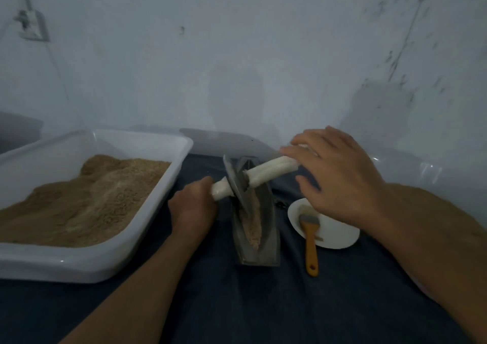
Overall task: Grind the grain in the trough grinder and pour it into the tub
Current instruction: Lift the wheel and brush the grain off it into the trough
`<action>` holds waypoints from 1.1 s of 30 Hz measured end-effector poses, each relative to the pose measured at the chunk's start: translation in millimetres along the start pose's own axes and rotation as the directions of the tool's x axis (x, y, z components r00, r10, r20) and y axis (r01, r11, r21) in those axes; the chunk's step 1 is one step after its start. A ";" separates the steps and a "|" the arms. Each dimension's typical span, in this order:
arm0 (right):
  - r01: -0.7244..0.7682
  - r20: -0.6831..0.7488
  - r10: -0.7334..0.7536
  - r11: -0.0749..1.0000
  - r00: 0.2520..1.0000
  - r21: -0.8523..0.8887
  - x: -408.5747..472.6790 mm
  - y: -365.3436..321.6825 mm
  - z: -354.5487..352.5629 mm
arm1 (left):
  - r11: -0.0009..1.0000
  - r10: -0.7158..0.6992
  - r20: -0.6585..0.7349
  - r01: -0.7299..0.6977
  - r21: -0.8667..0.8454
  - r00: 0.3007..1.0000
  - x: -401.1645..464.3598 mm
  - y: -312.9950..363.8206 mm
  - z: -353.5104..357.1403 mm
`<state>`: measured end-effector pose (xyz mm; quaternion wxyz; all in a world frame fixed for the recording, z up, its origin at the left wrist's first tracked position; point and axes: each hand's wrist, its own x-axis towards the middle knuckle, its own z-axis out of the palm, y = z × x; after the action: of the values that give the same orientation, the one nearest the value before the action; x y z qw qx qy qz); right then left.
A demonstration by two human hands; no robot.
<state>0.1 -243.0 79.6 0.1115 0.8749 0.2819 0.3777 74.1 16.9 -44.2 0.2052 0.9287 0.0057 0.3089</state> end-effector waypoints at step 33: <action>-0.325 -0.087 0.469 0.723 0.879 0.609 40.0 -22.4 69.8 | 0.796 -0.366 0.177 0.406 -0.450 0.914 6.7 5.5 -11.0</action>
<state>63.7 -200.3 46.2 -0.2774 0.8554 0.1985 0.3897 72.6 16.9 -30.3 0.4860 0.8400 0.1102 0.2146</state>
